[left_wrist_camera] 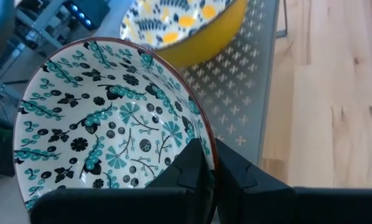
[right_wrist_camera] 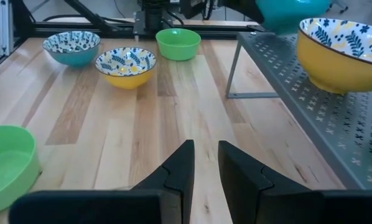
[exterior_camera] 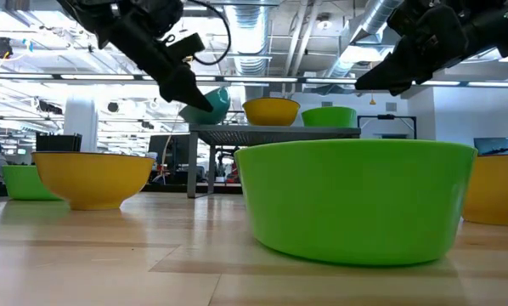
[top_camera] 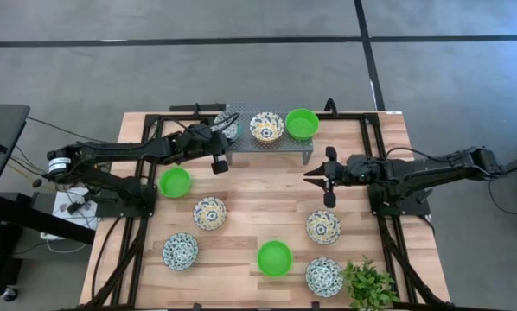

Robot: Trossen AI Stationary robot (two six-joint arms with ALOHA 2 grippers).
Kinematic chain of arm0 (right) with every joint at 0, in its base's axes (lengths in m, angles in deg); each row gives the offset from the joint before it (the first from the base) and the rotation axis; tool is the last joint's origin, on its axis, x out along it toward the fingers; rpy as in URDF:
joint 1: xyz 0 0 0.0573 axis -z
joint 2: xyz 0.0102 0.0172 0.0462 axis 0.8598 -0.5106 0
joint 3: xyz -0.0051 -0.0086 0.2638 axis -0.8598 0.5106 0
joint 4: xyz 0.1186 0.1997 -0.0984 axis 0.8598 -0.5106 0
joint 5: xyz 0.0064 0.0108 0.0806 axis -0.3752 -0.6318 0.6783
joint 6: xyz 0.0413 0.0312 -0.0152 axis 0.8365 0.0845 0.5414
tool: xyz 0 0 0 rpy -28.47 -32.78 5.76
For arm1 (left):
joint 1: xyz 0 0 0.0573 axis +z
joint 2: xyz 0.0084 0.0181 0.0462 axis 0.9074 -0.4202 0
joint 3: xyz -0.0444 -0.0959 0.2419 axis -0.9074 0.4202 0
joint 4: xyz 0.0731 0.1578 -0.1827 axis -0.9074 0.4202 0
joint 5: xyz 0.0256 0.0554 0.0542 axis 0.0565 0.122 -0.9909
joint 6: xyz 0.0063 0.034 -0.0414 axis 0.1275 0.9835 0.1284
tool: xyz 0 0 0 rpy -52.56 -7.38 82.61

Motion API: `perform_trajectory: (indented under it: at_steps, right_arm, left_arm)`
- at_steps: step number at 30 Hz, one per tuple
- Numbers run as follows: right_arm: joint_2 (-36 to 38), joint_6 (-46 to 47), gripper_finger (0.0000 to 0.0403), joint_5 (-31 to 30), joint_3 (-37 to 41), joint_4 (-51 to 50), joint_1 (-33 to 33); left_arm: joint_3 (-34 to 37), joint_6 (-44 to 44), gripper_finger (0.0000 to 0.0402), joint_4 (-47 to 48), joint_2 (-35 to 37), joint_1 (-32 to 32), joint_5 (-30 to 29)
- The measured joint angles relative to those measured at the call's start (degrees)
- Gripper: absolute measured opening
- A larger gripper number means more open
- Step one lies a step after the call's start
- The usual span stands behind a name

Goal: Pick & Place Mini bowls
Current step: Put the blue patterned bowl on the shelf

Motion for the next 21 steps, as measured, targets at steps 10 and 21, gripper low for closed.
perform_trajectory:
  at_steps: [10,21]
  right_arm:
    - [0.0,-0.1,0.0068,0.1,0.0,0.0,0.0]
    - [0.0,-0.1,0.0068,0.2,0.0,0.0,0.0]
  left_arm:
    - [0.0,1.9,0.0038,-2.0,-1.2,0.1,-0.1]
    - [0.0,2.1,0.0073,-2.8,-1.2,0.0,-0.6]
